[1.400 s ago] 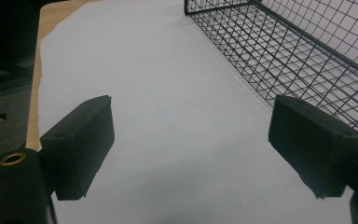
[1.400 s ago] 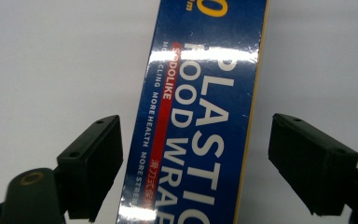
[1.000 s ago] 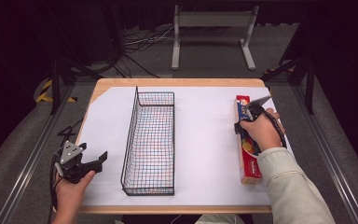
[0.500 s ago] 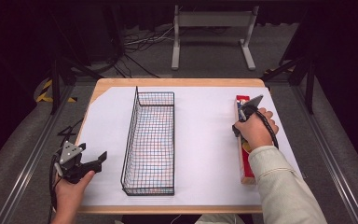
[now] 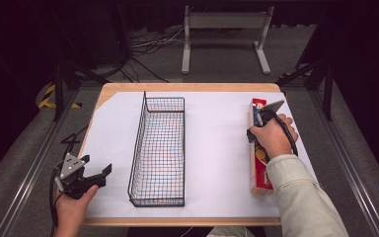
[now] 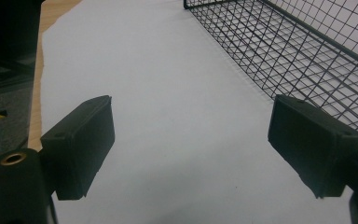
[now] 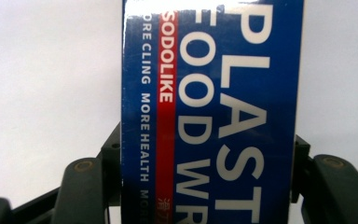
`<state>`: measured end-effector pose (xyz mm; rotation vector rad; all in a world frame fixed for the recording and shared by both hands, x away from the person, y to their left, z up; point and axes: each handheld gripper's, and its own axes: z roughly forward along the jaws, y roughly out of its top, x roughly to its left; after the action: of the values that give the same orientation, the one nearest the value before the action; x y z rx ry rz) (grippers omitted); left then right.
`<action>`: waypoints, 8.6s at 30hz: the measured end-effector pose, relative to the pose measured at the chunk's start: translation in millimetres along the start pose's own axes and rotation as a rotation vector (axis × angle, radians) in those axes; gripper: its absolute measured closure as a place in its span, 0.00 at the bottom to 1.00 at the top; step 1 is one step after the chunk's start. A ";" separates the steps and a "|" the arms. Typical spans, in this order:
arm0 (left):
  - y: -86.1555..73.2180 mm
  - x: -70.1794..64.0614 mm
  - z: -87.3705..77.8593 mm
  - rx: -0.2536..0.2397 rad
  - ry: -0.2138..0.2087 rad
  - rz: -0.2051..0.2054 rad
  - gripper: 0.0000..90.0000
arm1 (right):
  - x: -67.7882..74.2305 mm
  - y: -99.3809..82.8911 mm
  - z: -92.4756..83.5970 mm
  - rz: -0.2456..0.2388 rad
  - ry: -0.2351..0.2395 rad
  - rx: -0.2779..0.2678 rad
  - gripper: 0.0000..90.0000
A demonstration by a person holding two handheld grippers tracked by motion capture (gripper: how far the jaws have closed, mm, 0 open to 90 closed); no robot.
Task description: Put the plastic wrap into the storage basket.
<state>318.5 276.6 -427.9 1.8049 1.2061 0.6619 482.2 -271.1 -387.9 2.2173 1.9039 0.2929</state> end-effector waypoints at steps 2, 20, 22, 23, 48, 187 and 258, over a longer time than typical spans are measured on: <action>-1.8 0.0 -3.3 -0.003 -0.002 -0.001 0.17 | 0.7 -0.7 -2.8 -0.004 0.003 -0.003 0.44; -0.4 -4.3 1.8 0.001 -0.014 -0.010 0.18 | 10.4 2.0 -68.8 0.037 0.067 -0.064 0.44; 0.2 -4.4 3.1 0.004 -0.013 -0.012 0.18 | 10.9 0.4 -73.0 0.038 0.072 -0.066 0.44; 0.5 -4.6 3.6 0.003 -0.015 -0.013 0.18 | 11.5 -0.1 -74.8 0.044 0.076 -0.067 0.44; 0.2 -4.4 2.7 -0.004 -0.013 -0.015 0.18 | 83.9 -4.2 -92.9 0.079 0.224 -0.067 0.44; -4.4 -4.8 -1.8 0.000 -0.006 0.000 0.19 | 290.0 -47.3 -6.7 -0.060 0.226 -0.002 0.43; -3.2 -2.3 3.0 0.009 -0.006 -0.006 0.19 | 270.3 -39.8 -61.1 -0.217 0.313 -0.198 0.29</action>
<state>318.4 274.0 -432.1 1.8091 1.2122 0.6485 467.5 3.5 -335.7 1.9058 2.1393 0.7930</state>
